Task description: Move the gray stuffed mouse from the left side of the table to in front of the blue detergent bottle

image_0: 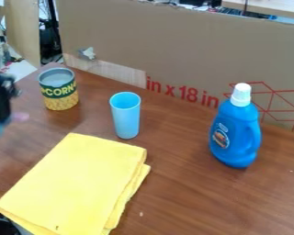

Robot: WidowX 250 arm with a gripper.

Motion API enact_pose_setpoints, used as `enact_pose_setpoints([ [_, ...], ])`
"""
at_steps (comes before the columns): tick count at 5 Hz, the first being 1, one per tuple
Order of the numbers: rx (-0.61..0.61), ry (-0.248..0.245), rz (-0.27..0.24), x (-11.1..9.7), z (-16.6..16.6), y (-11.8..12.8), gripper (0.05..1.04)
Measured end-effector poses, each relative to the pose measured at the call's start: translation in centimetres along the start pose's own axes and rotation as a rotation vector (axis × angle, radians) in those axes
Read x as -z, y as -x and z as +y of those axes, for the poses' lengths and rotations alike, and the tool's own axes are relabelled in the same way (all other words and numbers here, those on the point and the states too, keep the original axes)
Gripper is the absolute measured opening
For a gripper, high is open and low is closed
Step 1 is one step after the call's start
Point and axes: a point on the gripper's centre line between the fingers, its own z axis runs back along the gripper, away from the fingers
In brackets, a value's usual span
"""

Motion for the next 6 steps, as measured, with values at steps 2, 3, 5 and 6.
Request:
enact_pose_setpoints([
  [2, 0.333, 0.017, -0.046, -5.4, -9.2, 4.5, 0.560],
  [3, 0.495, 0.096, 0.005, -4.3, -13.7, 6.3, 0.560],
  [5, 0.689, 0.122, 0.134, 0.1, -22.6, 10.4, 0.560],
  [6, 0.743, 0.096, 0.164, 1.3, -26.2, 13.4, 0.560],
])
